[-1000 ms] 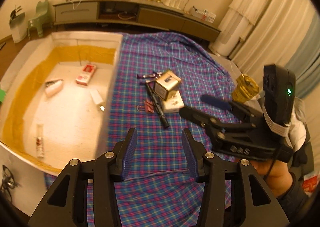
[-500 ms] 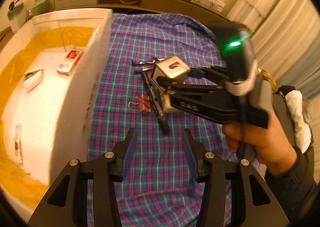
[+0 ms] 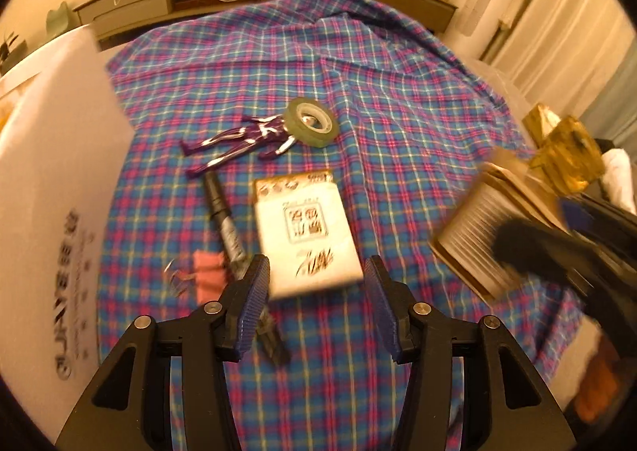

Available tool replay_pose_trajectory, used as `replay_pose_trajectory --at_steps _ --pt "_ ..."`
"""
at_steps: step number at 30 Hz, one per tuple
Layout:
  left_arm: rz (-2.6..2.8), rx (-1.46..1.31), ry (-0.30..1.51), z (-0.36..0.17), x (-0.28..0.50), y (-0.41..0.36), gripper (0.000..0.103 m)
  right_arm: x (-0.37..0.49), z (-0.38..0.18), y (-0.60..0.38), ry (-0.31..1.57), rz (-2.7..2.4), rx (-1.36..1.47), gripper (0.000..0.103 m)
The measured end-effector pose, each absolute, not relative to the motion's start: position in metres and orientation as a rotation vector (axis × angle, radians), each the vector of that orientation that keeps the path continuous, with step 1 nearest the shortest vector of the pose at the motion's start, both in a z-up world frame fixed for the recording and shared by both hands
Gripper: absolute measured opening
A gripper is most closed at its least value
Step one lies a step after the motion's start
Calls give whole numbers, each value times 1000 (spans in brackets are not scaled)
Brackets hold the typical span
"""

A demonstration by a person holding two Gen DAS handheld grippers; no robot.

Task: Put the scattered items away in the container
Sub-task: 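Grasp the tissue pack with left tool while right tool grasps gold metal box, then lift the tissue pack and gold box and carry both over the white box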

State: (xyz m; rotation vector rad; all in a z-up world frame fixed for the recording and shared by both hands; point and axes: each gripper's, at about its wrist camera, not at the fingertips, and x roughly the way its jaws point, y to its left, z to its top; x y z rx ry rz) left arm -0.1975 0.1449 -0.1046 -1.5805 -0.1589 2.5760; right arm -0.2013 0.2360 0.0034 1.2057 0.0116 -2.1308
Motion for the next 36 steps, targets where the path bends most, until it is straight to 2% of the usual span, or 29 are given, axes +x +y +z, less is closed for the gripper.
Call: replay_pose_trajectory --at_steps 2,7,10,14,36 --pt "2609 -1595 -136 -112 -209 148 58 -202 3 237 -3 -2141 1223 52" --pt "2659 -1616 -109 -128 -221 149 59 -212 -4 246 -56 -2134 1251 52" --pt "2664 -1582 -107 -128 -222 149 54 -214 -8 250 -67 -2136 1268 52" --pt "2660 -1582 -161 -126 -221 145 53 -212 -8 249 -67 -2127 1269 52" --pt "2722 -1467 -379 -56 -88 125 53 -145 4 232 -135 -2088 1207 52"
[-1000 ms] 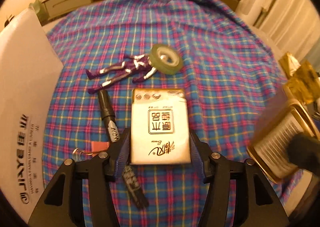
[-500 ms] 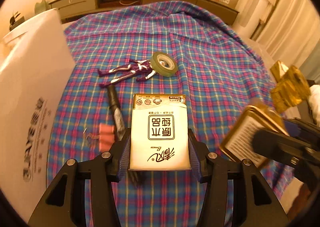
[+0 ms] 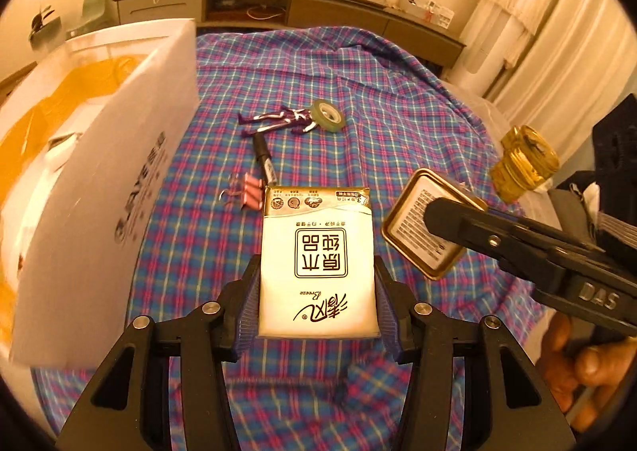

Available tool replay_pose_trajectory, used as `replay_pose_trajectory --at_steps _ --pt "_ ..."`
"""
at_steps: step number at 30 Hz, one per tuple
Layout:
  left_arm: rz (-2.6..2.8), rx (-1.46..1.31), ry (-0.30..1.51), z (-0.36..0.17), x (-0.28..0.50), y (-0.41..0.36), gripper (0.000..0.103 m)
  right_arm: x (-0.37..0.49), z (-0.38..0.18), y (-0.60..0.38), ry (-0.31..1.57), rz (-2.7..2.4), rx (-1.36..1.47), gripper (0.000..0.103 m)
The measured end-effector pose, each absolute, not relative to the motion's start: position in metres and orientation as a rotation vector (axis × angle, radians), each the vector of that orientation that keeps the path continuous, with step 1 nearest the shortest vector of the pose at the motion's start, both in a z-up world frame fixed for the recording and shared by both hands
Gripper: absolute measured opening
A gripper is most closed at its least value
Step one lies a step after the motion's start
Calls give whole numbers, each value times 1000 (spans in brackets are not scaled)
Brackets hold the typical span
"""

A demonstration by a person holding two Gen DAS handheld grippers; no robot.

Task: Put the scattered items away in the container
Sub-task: 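Lift the tissue pack and gold box and carry both over the white box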

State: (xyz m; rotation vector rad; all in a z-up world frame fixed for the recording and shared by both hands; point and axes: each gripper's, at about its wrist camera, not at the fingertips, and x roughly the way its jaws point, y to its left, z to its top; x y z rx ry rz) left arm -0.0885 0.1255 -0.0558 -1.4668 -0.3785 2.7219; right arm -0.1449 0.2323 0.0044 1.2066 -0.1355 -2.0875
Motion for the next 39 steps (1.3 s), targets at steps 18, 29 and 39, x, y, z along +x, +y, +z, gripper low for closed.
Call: replay_pose_trajectory --at_steps 18,29,39 --pt "2738 -1346 -383 -18 -9 110 53 -79 14 229 -110 -2079 1091 52" --pt "2728 -1296 -444 -9 21 87 53 -29 15 214 -109 -2019 1065 52" --pt "2769 -1222 -549 5 36 43 53 -8 32 182 -112 -1960 1029 52"
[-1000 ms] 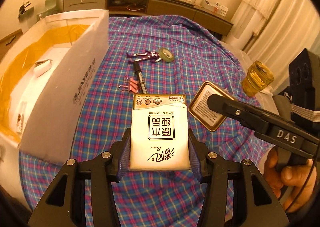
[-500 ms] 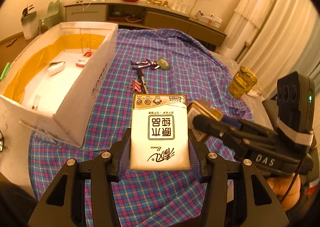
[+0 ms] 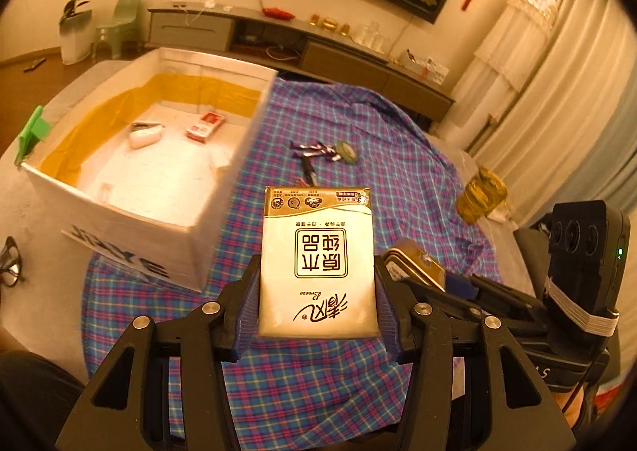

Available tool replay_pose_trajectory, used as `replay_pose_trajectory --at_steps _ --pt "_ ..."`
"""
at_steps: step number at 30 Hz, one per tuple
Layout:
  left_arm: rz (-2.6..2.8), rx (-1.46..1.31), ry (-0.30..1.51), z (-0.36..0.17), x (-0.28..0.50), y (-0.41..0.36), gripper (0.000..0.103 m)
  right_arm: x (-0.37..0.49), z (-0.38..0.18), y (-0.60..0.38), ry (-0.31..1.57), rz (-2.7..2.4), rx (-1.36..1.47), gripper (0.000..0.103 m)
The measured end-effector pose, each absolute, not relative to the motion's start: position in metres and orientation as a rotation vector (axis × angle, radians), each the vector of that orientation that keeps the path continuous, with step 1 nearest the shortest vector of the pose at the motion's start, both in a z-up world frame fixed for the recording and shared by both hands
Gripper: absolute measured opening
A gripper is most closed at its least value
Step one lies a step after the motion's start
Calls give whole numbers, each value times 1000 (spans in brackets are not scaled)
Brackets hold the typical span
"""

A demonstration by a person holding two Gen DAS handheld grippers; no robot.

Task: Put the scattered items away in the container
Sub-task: 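Lift the tissue pack and gold box and carry both over the white box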

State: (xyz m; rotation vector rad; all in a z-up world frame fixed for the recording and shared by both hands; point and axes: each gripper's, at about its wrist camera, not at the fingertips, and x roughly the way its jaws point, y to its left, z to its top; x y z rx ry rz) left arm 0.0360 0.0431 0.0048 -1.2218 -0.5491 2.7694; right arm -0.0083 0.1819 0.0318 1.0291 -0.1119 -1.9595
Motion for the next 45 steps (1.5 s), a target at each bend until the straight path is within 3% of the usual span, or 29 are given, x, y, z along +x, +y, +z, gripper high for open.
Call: replay_pose_trajectory --at_steps 20,32,45 --pt "2868 -1120 -755 11 36 -63 53 -11 68 87 2 -1875 982 52" --pt "2876 -1097 -844 8 9 -109 53 -32 71 38 85 -1866 983 52" --pt "2787 -1158 -1071 -7 -37 -141 53 -63 60 -10 213 -1865 1009 52"
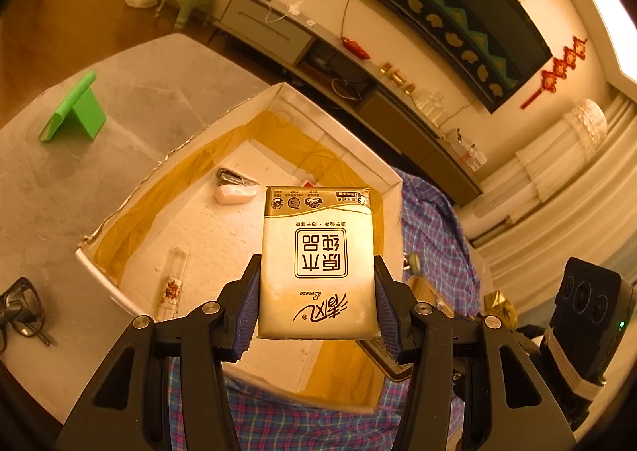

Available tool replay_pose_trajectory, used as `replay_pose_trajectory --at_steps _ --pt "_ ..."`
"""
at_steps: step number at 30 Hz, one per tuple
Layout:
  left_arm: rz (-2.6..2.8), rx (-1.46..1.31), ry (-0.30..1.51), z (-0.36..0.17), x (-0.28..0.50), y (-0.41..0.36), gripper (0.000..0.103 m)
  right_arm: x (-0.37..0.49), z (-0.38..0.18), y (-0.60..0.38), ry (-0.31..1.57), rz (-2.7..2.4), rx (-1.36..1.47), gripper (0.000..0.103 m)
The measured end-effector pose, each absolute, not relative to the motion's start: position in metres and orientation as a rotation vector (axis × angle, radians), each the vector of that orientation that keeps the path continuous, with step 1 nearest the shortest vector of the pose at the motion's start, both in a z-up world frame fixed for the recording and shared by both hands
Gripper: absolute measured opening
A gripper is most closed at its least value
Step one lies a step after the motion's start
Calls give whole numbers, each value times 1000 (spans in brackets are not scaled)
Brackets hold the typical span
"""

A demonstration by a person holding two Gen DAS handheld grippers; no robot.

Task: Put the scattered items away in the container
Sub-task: 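Lift the tissue pack and gold box and carry both over the white box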

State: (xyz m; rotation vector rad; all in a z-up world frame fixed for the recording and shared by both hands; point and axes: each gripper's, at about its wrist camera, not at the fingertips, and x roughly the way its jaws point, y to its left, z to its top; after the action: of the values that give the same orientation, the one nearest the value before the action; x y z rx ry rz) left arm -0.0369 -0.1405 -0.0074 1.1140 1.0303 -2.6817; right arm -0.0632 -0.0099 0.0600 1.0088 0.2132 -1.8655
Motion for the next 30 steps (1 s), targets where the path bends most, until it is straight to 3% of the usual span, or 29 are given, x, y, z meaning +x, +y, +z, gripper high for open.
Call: replay_pose_trajectory --at_steps 13,25,30 --pt "-2495 1337 1206 -38 -76 -161 54 -90 39 -53 403 -1862 1053 52" --pt "-2392 1457 1133 -46 -97 -166 55 -86 18 -93 718 -1775 1050 52" --pt "-2335 1491 1099 -54 -108 -170 55 -90 12 -99 747 -1751 1079 52"
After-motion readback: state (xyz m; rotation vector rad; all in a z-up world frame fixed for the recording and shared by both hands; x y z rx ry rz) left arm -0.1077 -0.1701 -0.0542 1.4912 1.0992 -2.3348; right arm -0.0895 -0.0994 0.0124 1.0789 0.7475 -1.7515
